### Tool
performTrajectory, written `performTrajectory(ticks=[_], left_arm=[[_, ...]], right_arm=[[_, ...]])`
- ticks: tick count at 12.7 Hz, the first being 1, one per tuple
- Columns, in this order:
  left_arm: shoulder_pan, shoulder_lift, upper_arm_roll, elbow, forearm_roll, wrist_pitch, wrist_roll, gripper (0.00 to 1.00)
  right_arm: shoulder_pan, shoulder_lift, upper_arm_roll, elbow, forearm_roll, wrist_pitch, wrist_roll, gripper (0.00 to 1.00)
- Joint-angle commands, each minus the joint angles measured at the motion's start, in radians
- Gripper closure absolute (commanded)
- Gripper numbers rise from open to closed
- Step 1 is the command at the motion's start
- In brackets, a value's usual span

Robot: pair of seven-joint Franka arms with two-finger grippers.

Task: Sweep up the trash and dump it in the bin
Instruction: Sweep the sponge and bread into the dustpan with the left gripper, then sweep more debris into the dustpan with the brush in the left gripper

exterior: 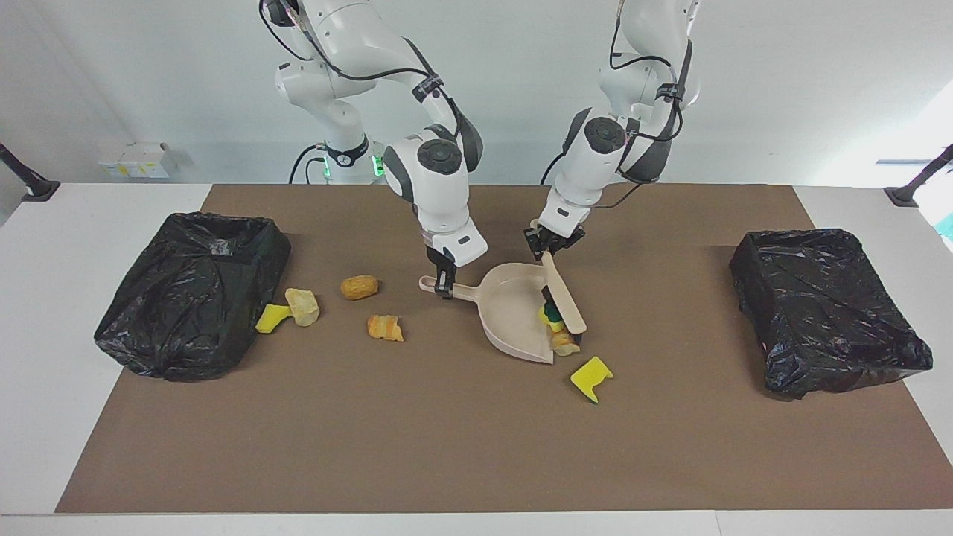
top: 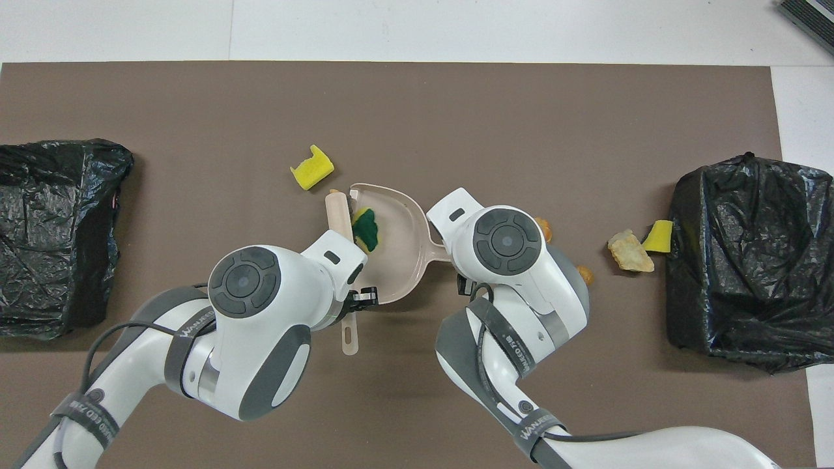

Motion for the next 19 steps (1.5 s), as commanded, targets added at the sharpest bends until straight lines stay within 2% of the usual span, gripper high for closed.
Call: performTrajectory(ticks=[1,2,5,7,9,12,15,19], left_arm=[[0.041,-0.02,0.021,0.09,-0.003,-0.199,0.228,1.0],[0.074,-0.037,0.021,0.099,0.007,-0.216,0.281,1.0],[0.165,-0.019,0.022,0.125,0.095,-0.186,0.471,1.0],[0.246,0.006,0.021,0.132,0.096,-0.096,0.522,1.0],[0.294,0.062,0.022,0.183,0.113,-0.065,0.62,1.0],[0.317,0.203,0.021,0.306,0.191,-0.049,0.671,1.0],[0.314,0.25,0.021,0.297,0.221,-0.022,0.727,1.0],[0.287,0.234,0.019,0.195,0.219,0.026,0.715,1.0]], right_arm=[[-0.01,-0.022,0.002,0.016,-0.058,-0.061,0.006,1.0],[-0.01,-0.024,0.0,0.016,-0.068,-0.068,0.006,1.0],[-0.009,-0.024,0.002,0.016,-0.069,-0.067,0.008,1.0],[-0.006,-0.024,0.0,0.019,-0.094,-0.074,0.006,1.0],[0.0,-0.024,0.003,0.049,-0.161,-0.149,0.008,1.0],[0.003,-0.032,0.003,0.06,-0.229,-0.232,0.015,1.0],[0.003,-0.033,0.005,0.057,-0.259,-0.245,0.016,1.0],[0.005,-0.027,0.007,0.053,-0.276,-0.243,0.017,1.0]])
